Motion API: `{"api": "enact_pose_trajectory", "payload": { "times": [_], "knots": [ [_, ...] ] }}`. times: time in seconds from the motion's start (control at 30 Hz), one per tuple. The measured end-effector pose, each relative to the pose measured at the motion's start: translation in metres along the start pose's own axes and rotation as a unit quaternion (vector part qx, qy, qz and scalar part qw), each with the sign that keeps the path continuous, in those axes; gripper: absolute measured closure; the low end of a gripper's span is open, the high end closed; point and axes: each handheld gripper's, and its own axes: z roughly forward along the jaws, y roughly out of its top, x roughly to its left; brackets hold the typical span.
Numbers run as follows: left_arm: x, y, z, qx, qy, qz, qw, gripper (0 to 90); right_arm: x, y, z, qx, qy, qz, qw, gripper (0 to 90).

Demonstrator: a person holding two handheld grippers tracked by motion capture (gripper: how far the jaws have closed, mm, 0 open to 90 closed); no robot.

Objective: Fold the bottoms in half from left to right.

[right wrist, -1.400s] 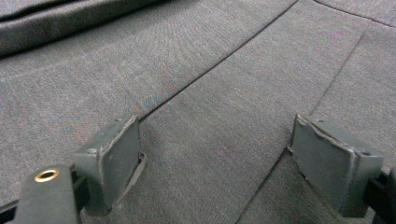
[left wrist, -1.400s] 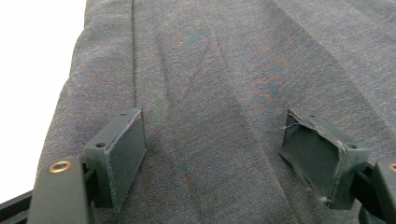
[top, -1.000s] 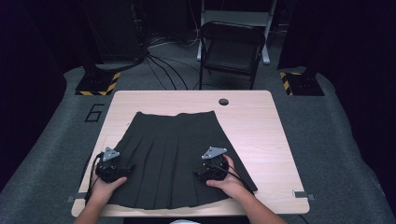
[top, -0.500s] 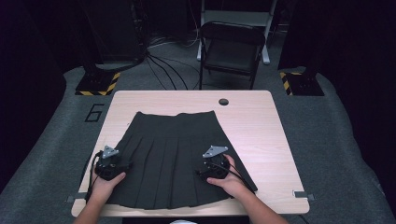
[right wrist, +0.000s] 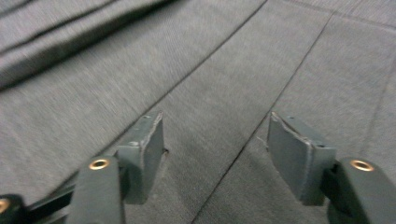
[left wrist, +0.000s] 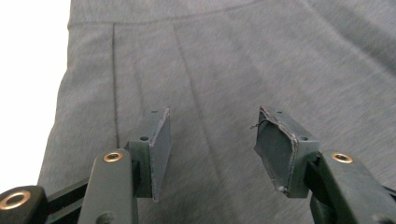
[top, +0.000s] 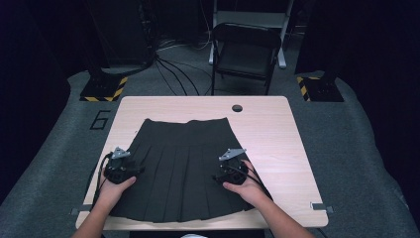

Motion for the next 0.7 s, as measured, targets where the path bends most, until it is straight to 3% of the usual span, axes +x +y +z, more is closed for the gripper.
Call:
{"api": "enact_pose_trajectory", "payload": {
  "times": [0.23, 0.27, 0.4, 0.43, 0.5, 0.57, 0.7],
  "knots": [
    [-0.006, 0.017, 0.004, -0.001, -0.021, -0.011, 0.9997, 51.2, 0.003, 0.008, -0.009, 0.004, -0.009, 0.006, 0.9999, 38.8],
    [-0.006, 0.018, 0.004, -0.011, -0.022, -0.018, 0.9995, 51.3, 0.004, 0.007, -0.008, 0.005, -0.012, -0.002, 0.9999, 38.8],
    [-0.004, 0.021, 0.002, -0.011, -0.014, -0.017, 0.9997, 51.3, 0.013, 0.005, -0.007, 0.014, -0.025, 0.0, 0.9996, 40.5],
    [-0.002, 0.021, 0.001, -0.013, -0.013, -0.024, 0.9995, 51.5, 0.017, 0.003, -0.006, 0.013, -0.035, -0.023, 0.9991, 42.6],
    [0.0, 0.019, 0.001, -0.017, -0.009, -0.026, 0.9995, 51.5, 0.021, 0.0, -0.006, 0.017, -0.049, -0.043, 0.9977, 44.3],
    [0.0, 0.018, 0.002, -0.019, -0.005, -0.027, 0.9994, 51.4, 0.021, -0.001, -0.006, 0.018, -0.047, -0.044, 0.9977, 44.7],
    [0.005, 0.015, 0.001, -0.002, -0.001, -0.018, 0.9998, 49.5, 0.024, -0.005, -0.006, 0.02, -0.038, -0.038, 0.9984, 44.9]
  ]
}}
